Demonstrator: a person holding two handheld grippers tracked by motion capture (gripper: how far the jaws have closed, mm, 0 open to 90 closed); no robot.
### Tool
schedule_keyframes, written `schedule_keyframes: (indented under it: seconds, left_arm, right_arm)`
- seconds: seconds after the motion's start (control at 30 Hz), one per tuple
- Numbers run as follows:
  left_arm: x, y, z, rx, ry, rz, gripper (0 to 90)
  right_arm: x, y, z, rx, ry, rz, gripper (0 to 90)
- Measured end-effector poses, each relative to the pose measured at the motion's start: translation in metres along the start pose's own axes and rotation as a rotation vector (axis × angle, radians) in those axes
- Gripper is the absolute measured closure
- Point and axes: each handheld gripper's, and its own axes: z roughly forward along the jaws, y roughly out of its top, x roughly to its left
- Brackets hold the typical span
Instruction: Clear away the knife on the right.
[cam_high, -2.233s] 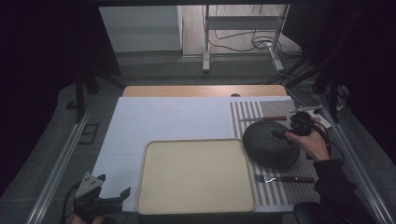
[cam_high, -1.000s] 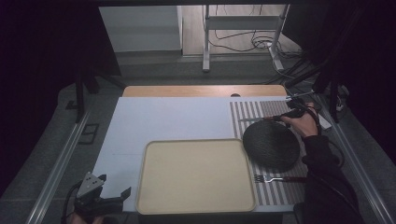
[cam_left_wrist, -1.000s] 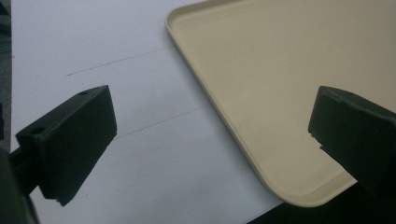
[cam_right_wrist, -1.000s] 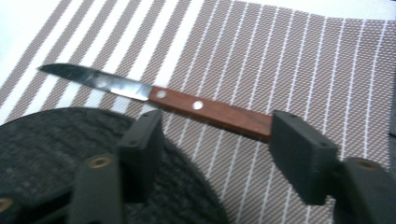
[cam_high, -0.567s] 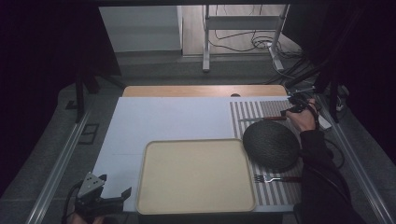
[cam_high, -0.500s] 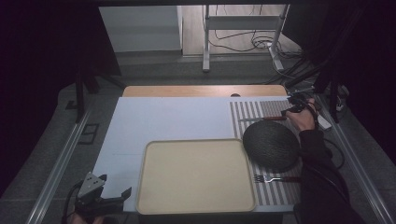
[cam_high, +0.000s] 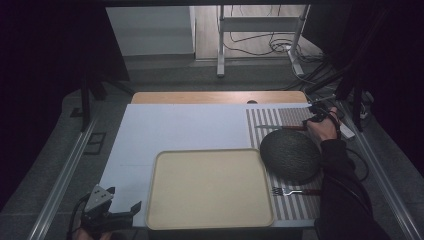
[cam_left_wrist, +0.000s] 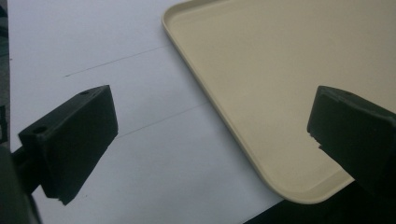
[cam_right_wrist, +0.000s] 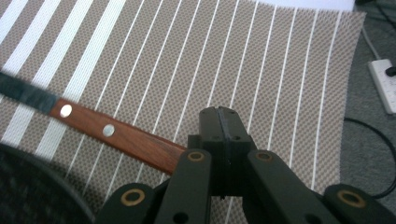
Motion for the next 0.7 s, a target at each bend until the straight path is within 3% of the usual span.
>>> schedule_keyframes:
  seconds: [0.43, 0.67, 0.7]
  left_arm:
    - [-0.001, 0.000, 0.000, 0.006, 0.003, 0.016, 1.5]
    - [-0.002, 0.001, 0.001, 0.007, 0.004, 0.021, 1.6]
    - [-0.002, 0.001, 0.001, 0.007, 0.004, 0.021, 1.6]
  right_arm:
    - [0.006, -0.017, -0.013, 0.065, 0.074, 0.008, 90.0]
    - [0.010, -0.016, -0.015, 0.080, 0.051, -0.012, 90.0]
    - [0.012, -0.012, -0.018, 0.070, 0.037, -0.025, 86.1]
